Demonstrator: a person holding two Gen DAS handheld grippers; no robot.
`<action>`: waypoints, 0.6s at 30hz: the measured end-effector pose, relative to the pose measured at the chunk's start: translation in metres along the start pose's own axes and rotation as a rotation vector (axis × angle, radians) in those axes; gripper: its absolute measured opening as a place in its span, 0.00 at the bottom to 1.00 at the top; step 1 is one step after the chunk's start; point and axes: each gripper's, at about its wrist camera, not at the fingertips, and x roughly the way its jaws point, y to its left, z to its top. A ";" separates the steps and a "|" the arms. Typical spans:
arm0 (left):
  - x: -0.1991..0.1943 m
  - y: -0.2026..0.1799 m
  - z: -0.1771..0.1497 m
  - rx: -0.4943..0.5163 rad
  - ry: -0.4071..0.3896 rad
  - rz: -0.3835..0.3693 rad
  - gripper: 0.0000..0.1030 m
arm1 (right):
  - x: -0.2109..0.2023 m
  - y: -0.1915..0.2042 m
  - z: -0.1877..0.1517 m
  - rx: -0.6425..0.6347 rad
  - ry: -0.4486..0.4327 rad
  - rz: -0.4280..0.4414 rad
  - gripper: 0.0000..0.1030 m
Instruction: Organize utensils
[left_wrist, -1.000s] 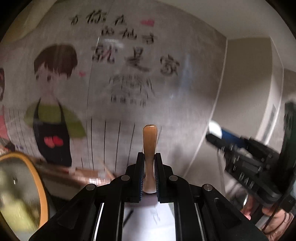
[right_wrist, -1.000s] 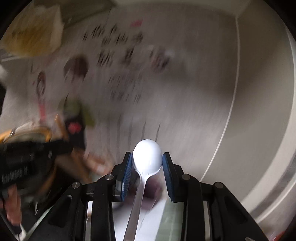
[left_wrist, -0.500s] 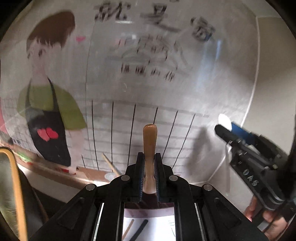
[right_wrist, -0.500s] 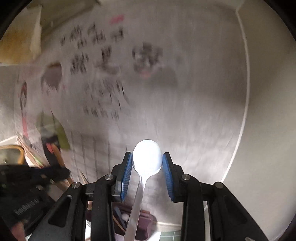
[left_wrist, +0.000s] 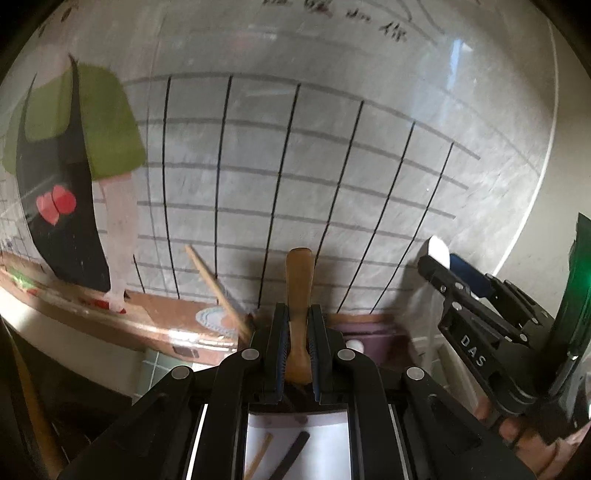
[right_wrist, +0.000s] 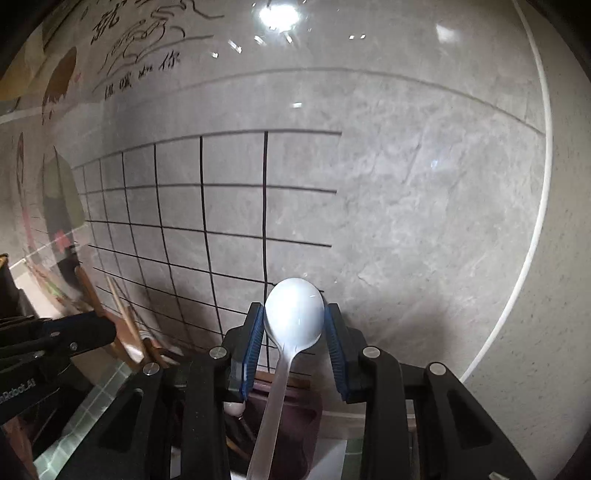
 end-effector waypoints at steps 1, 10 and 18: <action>0.002 0.001 -0.002 0.001 0.006 0.003 0.11 | 0.002 0.004 -0.004 0.001 -0.020 -0.016 0.29; 0.016 -0.002 -0.017 0.052 0.061 0.045 0.11 | 0.029 0.031 -0.042 -0.026 -0.001 -0.052 0.29; 0.028 0.004 -0.024 0.009 0.122 0.037 0.11 | 0.038 0.049 -0.071 -0.058 0.119 0.025 0.30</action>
